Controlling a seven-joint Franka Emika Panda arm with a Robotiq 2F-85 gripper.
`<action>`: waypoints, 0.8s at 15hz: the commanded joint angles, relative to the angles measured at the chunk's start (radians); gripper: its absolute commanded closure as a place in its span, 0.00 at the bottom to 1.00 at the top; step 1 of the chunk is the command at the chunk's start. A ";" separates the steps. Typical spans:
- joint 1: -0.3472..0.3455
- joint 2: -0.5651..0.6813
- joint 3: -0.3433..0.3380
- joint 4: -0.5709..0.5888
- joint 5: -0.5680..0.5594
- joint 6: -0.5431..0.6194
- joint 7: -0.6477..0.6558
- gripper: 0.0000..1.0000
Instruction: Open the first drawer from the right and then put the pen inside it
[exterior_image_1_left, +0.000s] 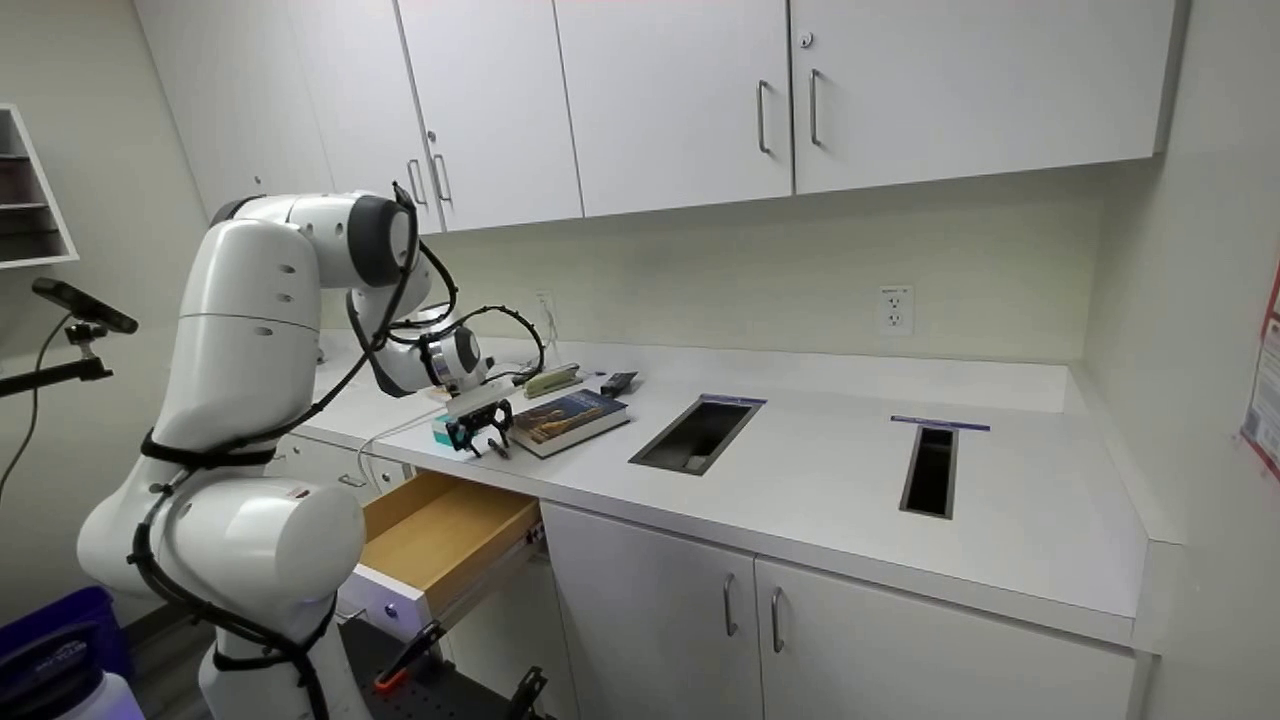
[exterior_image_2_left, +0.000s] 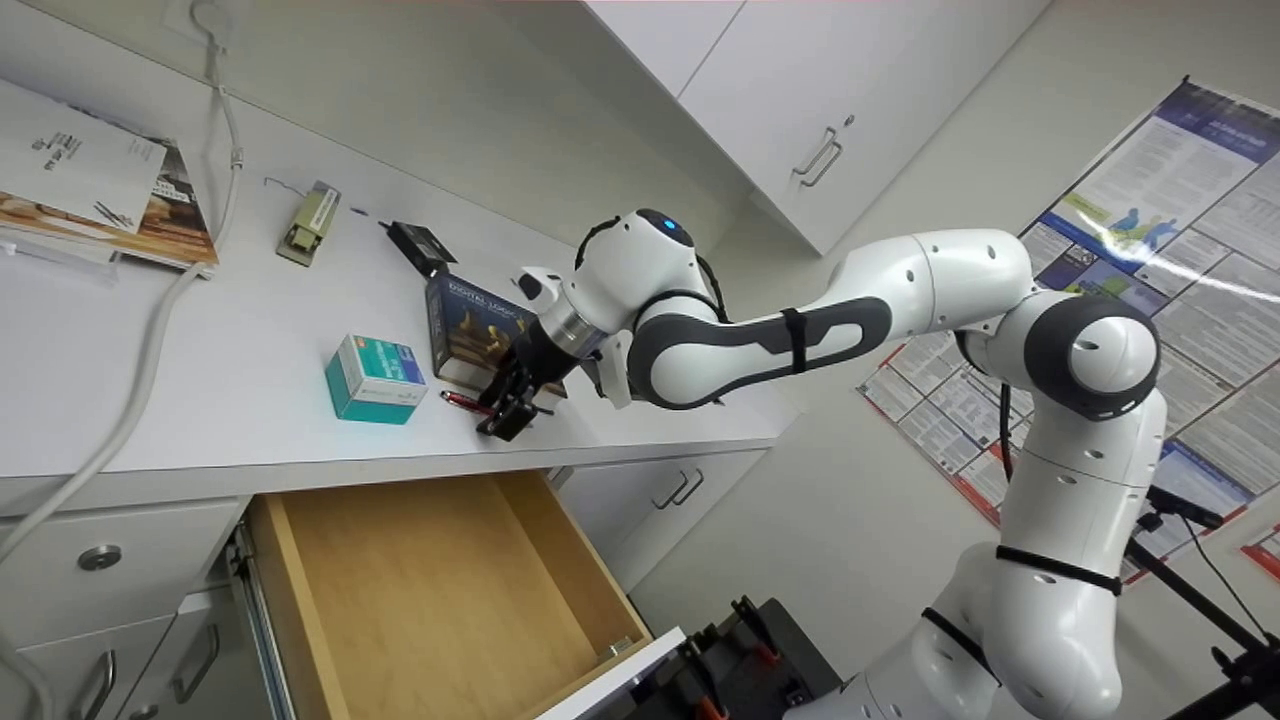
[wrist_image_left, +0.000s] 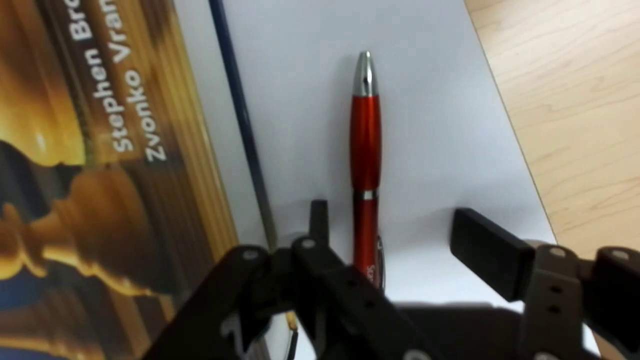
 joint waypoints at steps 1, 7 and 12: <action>-0.008 -0.002 0.001 -0.008 0.017 -0.024 0.004 0.66; -0.015 -0.021 0.002 -0.009 0.018 -0.032 0.003 0.99; -0.022 -0.136 0.053 -0.112 0.056 -0.063 -0.030 0.97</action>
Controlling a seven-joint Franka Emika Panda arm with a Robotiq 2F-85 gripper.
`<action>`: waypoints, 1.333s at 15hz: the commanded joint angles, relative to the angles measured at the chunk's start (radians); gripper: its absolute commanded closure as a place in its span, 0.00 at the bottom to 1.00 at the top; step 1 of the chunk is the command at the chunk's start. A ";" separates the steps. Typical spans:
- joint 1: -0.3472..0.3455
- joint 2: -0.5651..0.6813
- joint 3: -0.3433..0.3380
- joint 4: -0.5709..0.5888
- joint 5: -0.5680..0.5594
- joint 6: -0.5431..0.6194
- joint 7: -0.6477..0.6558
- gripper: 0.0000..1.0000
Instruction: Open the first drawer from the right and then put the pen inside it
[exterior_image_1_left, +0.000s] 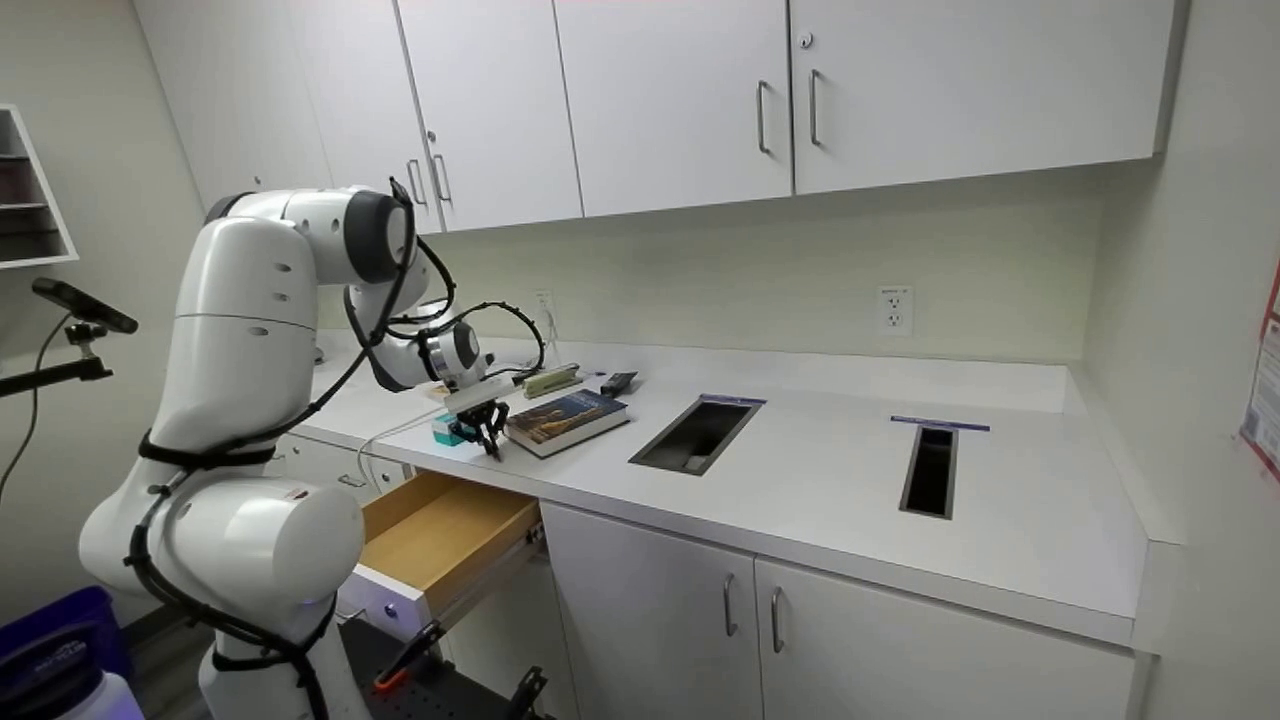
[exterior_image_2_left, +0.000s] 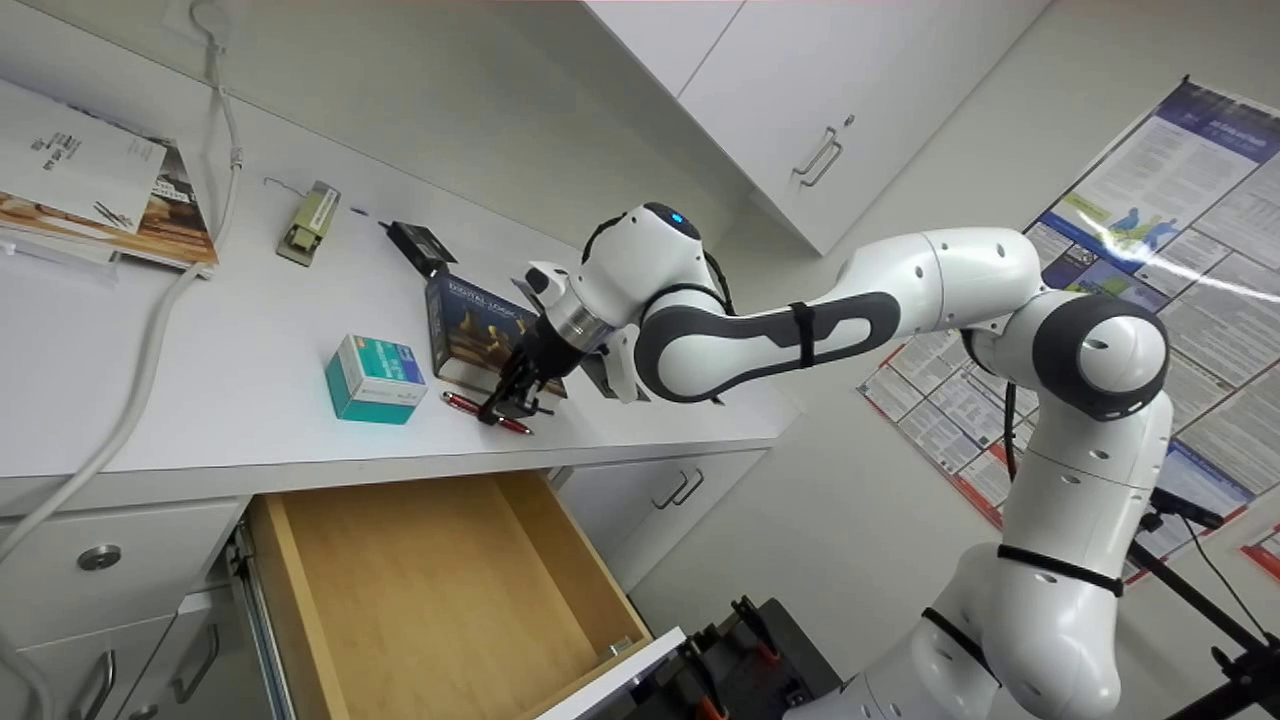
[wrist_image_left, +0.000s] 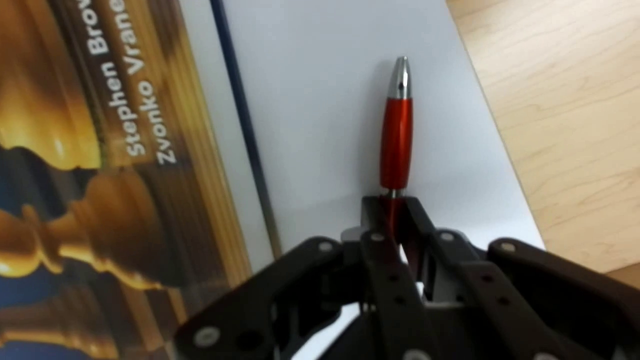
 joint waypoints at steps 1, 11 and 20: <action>-0.013 -0.158 0.061 -0.158 0.054 -0.043 -0.040 0.97; 0.048 -0.397 0.214 -0.546 0.179 0.065 -0.191 0.97; 0.055 -0.263 0.071 -0.633 -0.279 0.421 0.121 0.97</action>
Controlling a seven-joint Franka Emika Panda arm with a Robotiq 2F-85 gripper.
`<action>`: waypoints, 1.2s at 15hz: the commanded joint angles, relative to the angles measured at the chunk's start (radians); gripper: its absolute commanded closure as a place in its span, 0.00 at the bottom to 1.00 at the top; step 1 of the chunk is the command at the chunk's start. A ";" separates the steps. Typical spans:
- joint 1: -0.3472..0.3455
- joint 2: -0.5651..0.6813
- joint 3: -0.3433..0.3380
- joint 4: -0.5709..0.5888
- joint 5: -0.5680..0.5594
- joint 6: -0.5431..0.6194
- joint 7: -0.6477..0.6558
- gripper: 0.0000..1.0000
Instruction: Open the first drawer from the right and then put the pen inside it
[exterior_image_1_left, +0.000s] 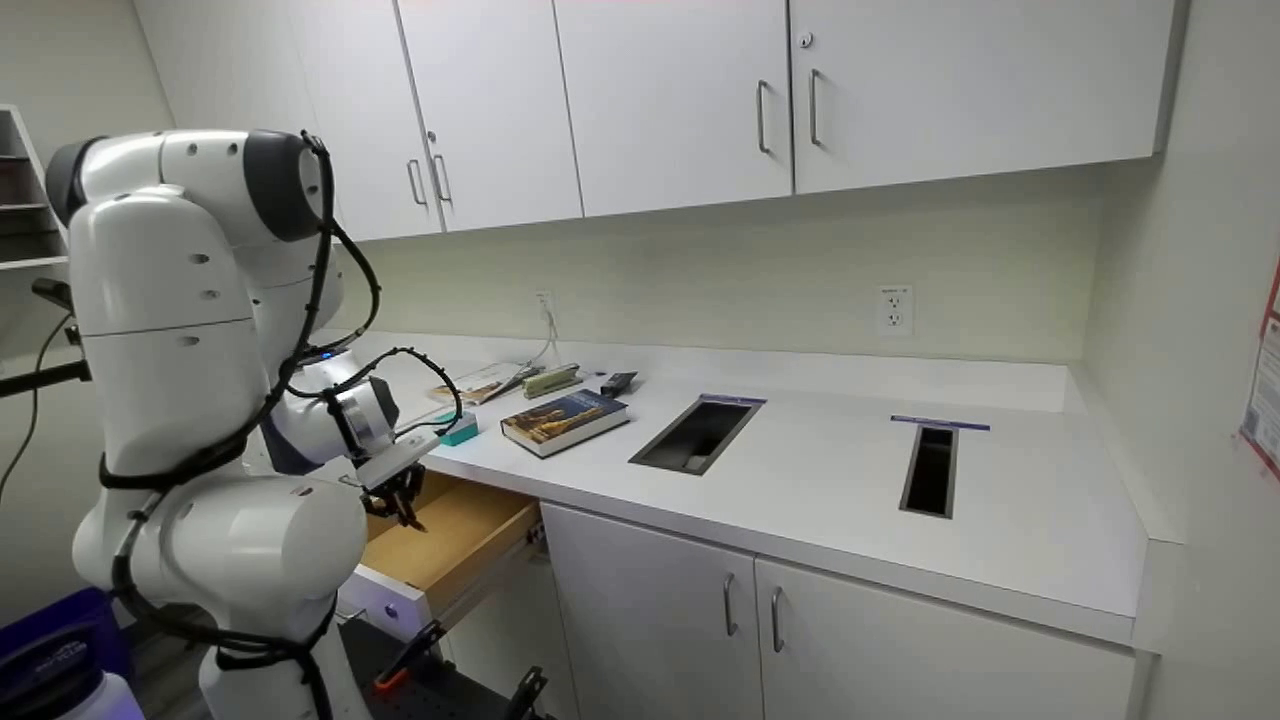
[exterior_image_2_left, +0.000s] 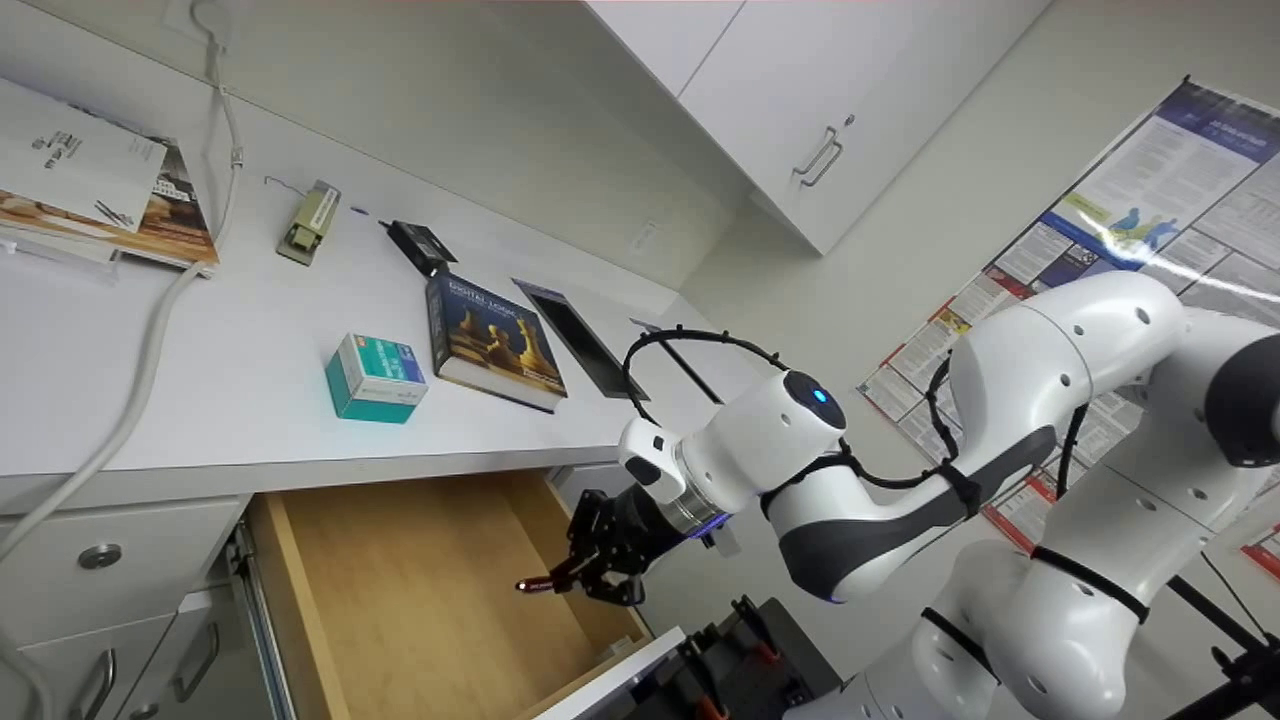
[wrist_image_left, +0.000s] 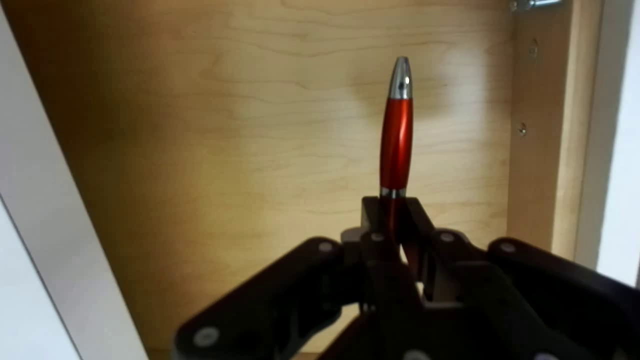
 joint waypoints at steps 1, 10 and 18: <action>0.007 0.097 -0.079 0.037 -0.140 0.096 0.100 0.97; 0.089 0.403 -0.166 0.285 -0.219 0.069 0.134 0.97; 0.145 0.414 -0.171 0.326 -0.213 0.043 0.164 0.48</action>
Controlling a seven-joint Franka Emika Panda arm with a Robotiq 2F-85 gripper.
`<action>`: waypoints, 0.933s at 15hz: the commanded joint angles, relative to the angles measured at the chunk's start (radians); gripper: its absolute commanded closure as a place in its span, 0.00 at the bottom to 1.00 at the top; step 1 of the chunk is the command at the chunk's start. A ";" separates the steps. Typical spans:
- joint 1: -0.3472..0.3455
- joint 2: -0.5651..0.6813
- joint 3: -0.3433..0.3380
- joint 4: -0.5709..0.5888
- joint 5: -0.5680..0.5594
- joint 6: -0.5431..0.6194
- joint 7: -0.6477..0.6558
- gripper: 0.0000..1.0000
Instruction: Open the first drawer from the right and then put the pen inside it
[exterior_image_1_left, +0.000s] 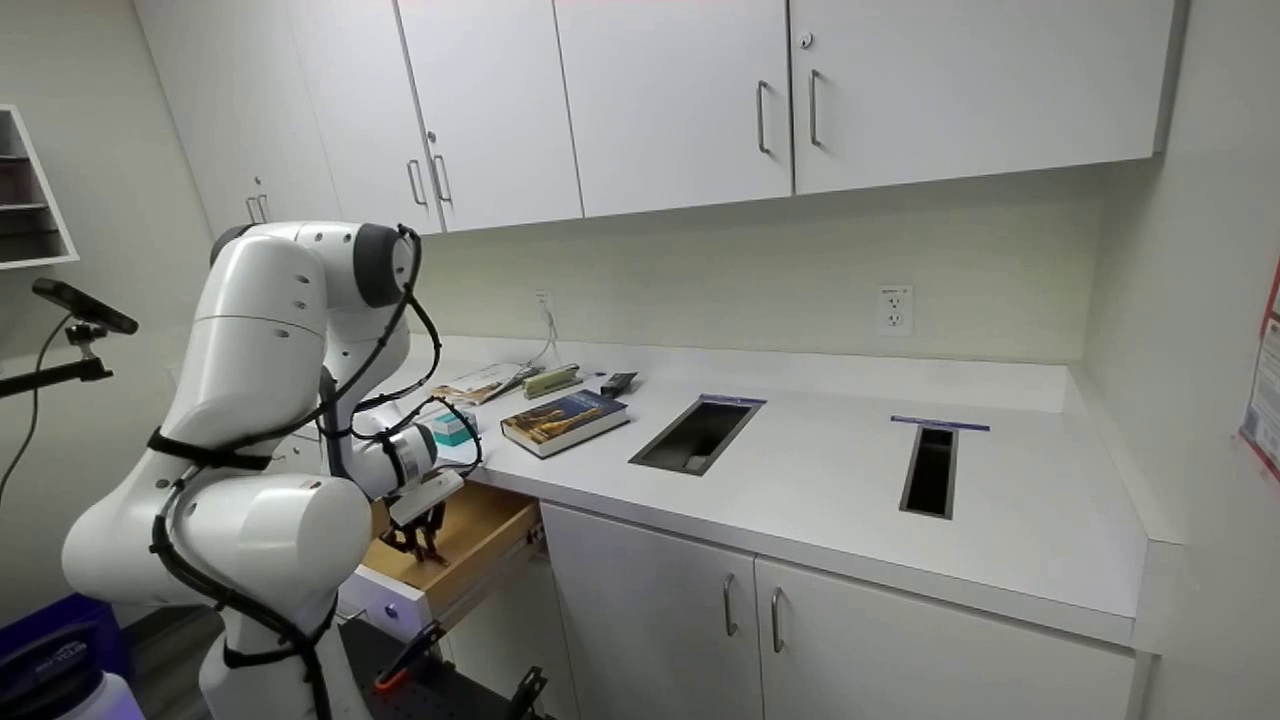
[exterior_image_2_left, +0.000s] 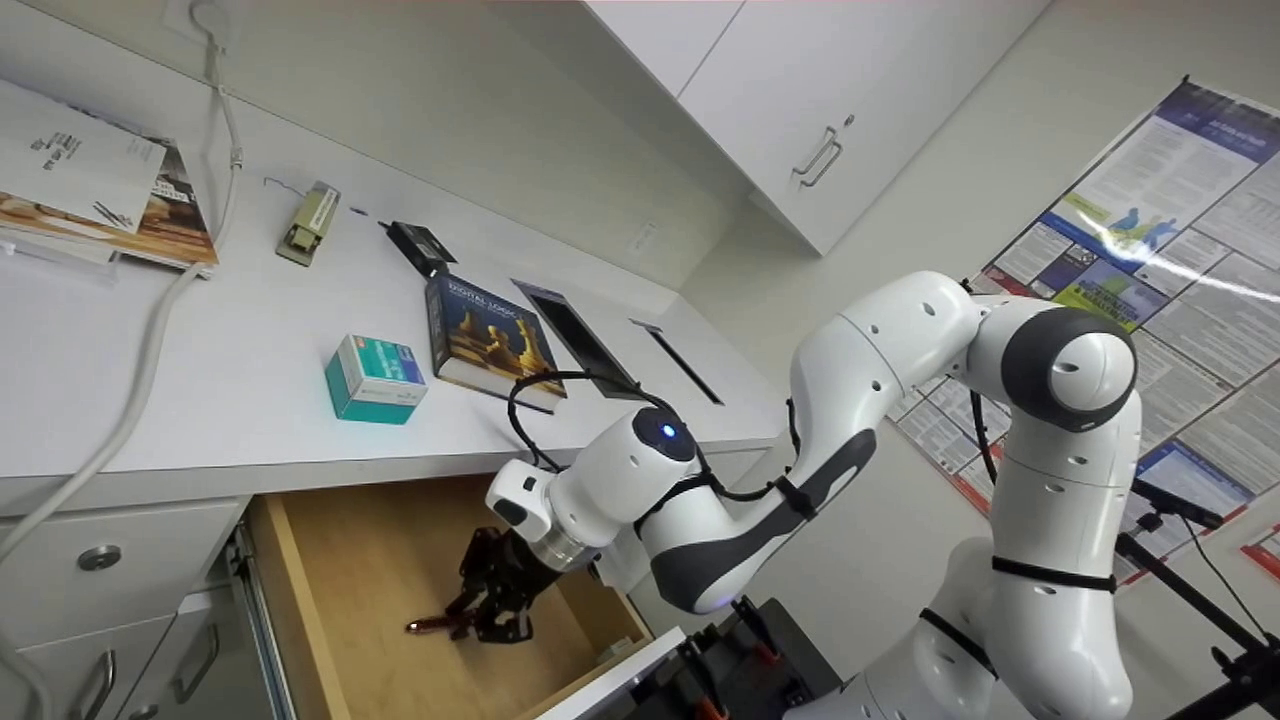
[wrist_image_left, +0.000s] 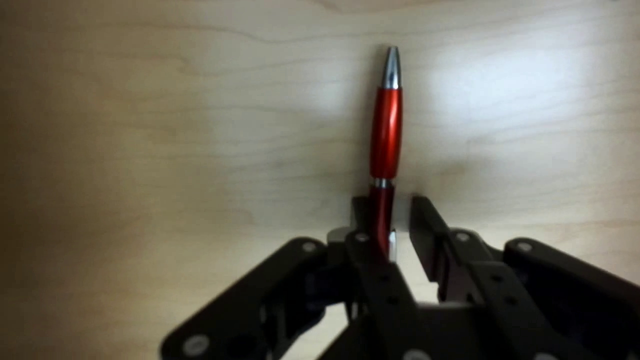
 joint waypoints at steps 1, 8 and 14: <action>0.055 -0.096 -0.024 -0.030 -0.013 -0.027 0.064 0.41; 0.000 -0.334 0.127 -0.133 0.189 -0.160 0.002 0.00; -0.007 -0.534 0.172 -0.151 0.296 -0.344 -0.027 0.00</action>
